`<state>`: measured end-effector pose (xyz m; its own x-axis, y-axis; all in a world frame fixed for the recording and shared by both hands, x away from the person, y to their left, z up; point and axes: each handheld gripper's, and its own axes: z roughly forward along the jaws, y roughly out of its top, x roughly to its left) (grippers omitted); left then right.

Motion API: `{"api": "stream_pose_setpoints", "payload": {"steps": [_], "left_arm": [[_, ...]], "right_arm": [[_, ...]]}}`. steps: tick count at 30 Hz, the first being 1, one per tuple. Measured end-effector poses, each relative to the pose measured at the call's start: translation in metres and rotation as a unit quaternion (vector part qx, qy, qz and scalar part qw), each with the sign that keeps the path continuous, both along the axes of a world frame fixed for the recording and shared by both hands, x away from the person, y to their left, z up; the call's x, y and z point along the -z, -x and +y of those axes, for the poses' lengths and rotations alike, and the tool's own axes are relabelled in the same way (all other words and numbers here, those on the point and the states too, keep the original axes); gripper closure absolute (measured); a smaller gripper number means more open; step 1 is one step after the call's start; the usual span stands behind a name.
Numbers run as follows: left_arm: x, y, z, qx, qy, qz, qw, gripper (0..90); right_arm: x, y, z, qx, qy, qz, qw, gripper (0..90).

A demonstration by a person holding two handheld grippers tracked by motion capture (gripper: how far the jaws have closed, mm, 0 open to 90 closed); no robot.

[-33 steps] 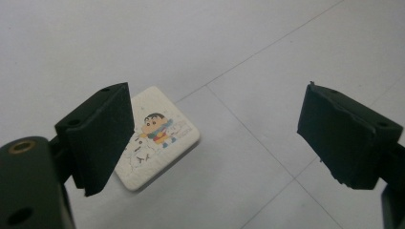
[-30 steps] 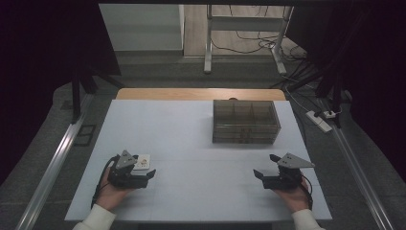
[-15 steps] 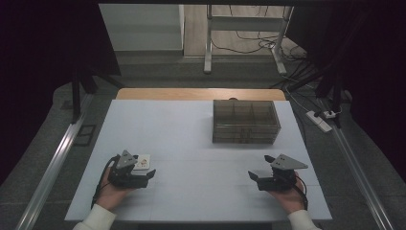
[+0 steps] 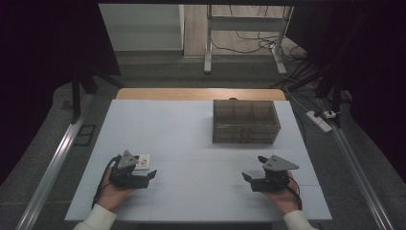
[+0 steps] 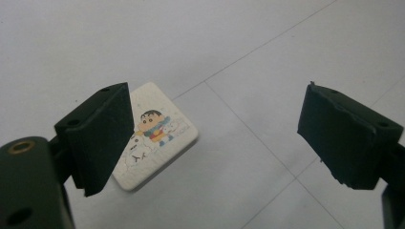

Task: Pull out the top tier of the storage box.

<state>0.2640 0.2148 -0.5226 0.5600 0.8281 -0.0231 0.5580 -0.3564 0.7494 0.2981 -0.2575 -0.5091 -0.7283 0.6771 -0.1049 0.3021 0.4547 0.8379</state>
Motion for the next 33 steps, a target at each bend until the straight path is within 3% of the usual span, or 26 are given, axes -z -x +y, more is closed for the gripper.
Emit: {"api": "stream_pose_setpoints", "payload": {"steps": [11,15,33], "left_arm": [[0.0019,-0.0006,-0.0014,0.0,-0.012,0.002,0.9999,12.2],[0.0017,-0.001,-0.0004,-0.002,-0.005,0.002,1.0,12.0],[0.0031,-0.0015,-0.0006,-0.005,-0.011,0.003,0.9999,11.8]], "right_arm": [[0.0036,-0.0004,0.0063,-0.002,0.016,0.004,0.9999,13.3],[0.0035,0.0009,0.0071,0.003,0.026,-0.006,0.9996,13.4],[0.0063,0.0034,0.0108,-0.002,0.086,-0.05,0.995,14.1]]}}
